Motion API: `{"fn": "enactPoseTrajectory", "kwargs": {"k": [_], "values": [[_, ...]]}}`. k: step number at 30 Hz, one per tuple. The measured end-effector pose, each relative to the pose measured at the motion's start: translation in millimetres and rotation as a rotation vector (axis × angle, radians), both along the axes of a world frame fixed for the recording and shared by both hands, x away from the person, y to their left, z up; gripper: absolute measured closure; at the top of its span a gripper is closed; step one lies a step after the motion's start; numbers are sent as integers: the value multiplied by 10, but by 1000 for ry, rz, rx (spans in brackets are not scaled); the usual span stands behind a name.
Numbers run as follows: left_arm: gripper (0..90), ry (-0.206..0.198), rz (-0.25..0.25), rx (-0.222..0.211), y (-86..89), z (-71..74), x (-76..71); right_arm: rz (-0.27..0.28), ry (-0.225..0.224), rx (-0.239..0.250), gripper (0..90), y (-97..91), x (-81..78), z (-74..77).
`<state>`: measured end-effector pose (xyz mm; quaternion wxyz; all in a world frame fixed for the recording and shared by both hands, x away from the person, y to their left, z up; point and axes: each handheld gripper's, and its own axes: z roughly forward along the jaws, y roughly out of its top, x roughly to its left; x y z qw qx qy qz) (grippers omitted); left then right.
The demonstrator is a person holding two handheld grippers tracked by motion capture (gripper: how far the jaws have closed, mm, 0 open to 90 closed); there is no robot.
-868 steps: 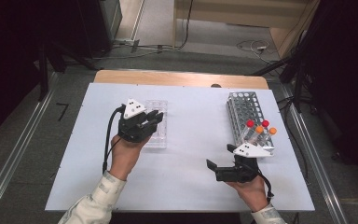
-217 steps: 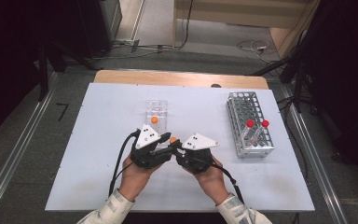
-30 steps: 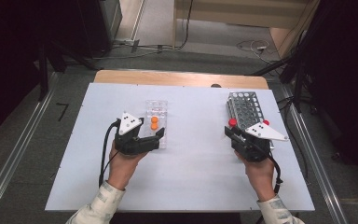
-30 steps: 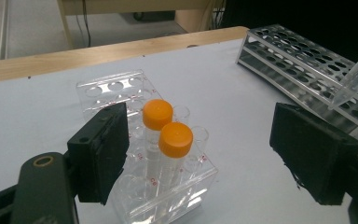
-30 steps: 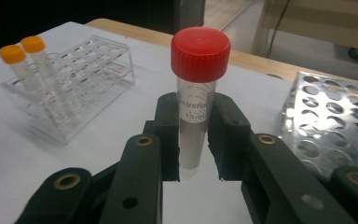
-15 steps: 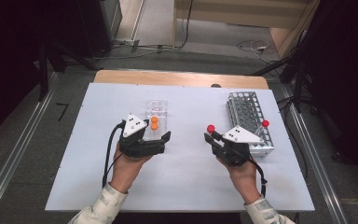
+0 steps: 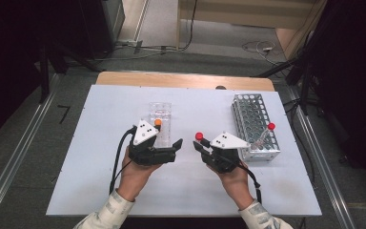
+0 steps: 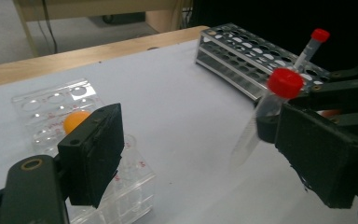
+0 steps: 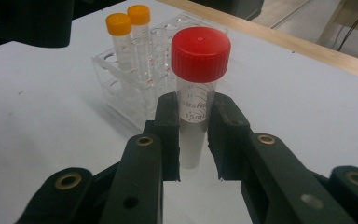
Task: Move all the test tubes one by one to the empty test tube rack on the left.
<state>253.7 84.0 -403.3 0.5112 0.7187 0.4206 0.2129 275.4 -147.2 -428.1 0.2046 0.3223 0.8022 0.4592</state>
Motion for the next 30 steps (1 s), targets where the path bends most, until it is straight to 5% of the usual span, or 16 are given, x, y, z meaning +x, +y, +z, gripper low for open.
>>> {"fn": "enactPoseTrajectory", "kwargs": {"k": [5,13,21,28,30], "values": [[203,2,-39,1,-70,-14,-23,27,14,-7,720,134,-13,-50],[459,0,-101,3,-136,-55,-59,96,19,0,720,344,-104,-80],[680,0,-113,17,-137,-69,-63,105,19,7,720,379,-120,-62],[701,2,-112,13,-129,-57,-66,112,36,23,706,365,-125,-56],[702,3,-110,12,-114,-49,-65,118,47,40,623,350,-122,-48]]}}
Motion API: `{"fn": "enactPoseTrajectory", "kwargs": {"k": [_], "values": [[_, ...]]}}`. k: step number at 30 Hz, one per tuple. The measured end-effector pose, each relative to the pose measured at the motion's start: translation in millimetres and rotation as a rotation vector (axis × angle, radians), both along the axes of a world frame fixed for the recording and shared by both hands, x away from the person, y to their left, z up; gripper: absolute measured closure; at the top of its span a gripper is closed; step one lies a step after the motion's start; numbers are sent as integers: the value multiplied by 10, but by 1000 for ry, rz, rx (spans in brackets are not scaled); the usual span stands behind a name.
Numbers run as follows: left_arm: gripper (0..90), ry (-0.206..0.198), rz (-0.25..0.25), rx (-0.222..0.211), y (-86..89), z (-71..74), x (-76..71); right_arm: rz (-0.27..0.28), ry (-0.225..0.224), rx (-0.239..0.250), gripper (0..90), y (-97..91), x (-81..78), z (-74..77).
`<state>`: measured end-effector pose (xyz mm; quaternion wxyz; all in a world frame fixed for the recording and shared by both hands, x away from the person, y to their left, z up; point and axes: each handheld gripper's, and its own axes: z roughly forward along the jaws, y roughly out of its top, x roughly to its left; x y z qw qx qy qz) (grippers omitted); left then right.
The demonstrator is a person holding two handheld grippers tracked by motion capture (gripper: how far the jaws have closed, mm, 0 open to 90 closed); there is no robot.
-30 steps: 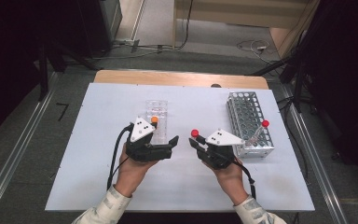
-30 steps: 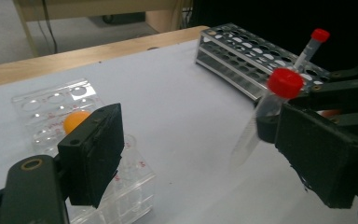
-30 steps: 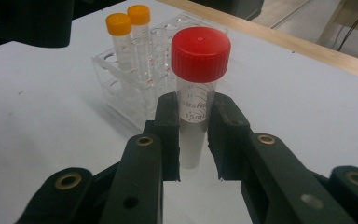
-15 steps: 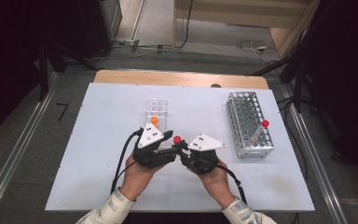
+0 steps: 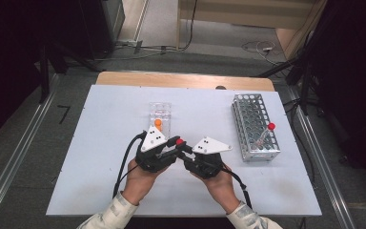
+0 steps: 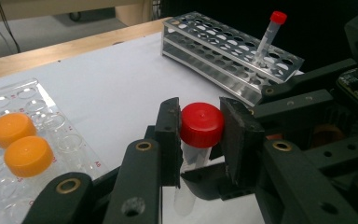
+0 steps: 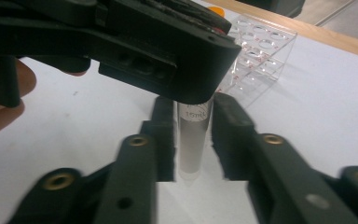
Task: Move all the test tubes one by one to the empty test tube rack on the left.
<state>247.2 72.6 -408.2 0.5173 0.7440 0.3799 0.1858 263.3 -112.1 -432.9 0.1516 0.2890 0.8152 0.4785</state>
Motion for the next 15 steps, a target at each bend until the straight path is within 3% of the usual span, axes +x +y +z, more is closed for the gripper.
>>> {"fn": "enactPoseTrajectory", "kwargs": {"k": [5,15], "values": [[702,5,5,-9,52,22,1,24,20,8,402,-71,-4,15],[702,5,36,-16,276,92,-66,-46,46,10,347,-614,-51,-29]]}}
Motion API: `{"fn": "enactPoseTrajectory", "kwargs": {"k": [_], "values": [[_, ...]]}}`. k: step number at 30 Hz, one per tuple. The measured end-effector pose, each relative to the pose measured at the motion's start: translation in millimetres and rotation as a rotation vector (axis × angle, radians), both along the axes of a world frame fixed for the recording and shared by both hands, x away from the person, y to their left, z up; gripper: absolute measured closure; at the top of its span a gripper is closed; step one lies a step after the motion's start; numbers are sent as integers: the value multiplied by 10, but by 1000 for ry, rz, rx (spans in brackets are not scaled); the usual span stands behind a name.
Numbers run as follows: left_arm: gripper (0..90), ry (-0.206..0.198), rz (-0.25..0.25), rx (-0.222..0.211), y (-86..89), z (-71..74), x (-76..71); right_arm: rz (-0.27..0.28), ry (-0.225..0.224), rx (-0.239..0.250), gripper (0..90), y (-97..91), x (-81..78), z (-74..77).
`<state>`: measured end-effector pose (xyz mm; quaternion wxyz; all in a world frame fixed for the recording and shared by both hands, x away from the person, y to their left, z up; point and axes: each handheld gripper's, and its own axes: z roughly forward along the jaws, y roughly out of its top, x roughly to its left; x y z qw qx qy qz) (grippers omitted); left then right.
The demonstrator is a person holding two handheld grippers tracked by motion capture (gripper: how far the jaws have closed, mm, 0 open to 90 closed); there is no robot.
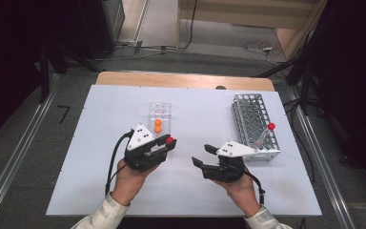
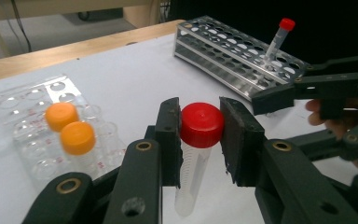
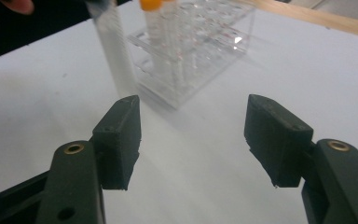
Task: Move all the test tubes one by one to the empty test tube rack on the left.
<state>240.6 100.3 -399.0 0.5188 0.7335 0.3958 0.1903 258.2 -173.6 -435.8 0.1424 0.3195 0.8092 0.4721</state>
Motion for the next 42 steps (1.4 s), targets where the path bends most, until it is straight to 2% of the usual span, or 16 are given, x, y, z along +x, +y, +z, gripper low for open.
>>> {"fn": "enactPoseTrajectory", "kwargs": {"k": [6,13,20,26,32,42], "values": [[702,-5,33,-13,176,48,-22,-55,17,5,338,-314,-22,-42],[702,-2,74,-25,348,96,-10,-108,0,6,269,-499,-12,-16],[702,-18,125,-29,510,214,1,-143,12,9,253,-663,-22,-38],[702,-23,150,-25,582,280,47,-160,11,13,253,-738,-27,-33],[702,-30,170,-16,604,354,121,-158,12,16,253,-730,-28,-33],[702,-35,220,-15,568,389,406,-164,21,20,254,-743,-22,-41]]}}
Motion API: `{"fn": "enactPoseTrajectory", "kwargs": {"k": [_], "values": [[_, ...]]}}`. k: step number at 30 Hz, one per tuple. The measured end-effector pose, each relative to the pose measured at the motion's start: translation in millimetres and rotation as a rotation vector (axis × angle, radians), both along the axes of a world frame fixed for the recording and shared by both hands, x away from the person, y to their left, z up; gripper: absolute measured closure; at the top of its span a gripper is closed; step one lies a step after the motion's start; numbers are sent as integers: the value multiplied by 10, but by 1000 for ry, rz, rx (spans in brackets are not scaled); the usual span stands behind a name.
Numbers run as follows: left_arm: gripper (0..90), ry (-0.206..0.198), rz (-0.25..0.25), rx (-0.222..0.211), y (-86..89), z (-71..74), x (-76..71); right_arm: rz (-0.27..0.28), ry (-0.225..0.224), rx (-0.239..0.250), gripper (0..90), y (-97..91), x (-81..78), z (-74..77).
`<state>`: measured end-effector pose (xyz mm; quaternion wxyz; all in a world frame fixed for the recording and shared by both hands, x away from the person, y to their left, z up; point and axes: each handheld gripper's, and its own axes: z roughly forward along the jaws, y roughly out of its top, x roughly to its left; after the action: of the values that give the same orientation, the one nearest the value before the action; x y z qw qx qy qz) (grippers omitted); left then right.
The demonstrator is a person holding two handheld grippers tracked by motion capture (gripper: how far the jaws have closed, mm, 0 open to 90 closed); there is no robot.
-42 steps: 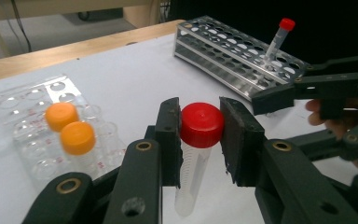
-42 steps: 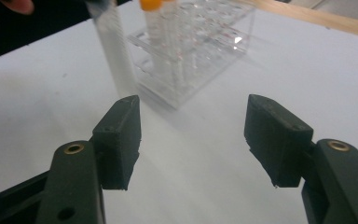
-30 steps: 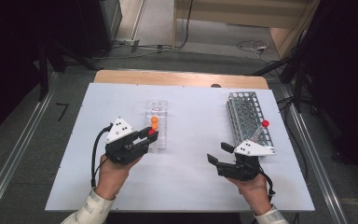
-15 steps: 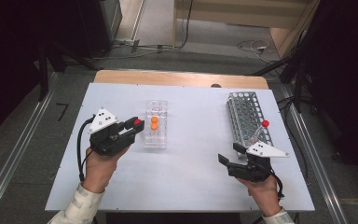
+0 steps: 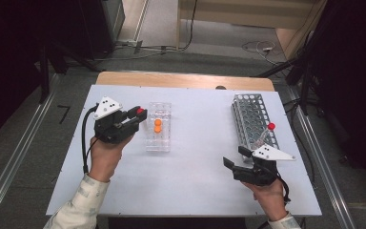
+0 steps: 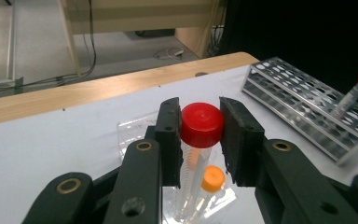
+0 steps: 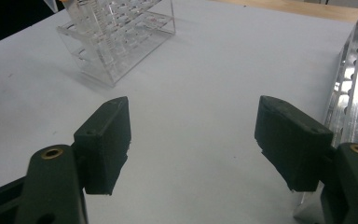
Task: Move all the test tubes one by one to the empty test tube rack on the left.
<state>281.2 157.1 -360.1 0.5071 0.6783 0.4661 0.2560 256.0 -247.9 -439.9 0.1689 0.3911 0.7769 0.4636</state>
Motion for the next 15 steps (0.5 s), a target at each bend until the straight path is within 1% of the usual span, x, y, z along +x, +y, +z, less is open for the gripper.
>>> {"fn": "enactPoseTrajectory", "kwargs": {"k": [1,6,12,15], "values": [[703,-1,12,3,-14,-2,31,1,-1,-1,254,-1,3,-6],[703,-1,29,9,-81,-50,145,3,0,-4,254,5,5,-18],[703,-4,44,24,-130,-136,197,0,3,-4,255,-9,11,-23],[703,8,43,27,-147,-198,217,-4,4,-3,255,-14,14,-28]]}}
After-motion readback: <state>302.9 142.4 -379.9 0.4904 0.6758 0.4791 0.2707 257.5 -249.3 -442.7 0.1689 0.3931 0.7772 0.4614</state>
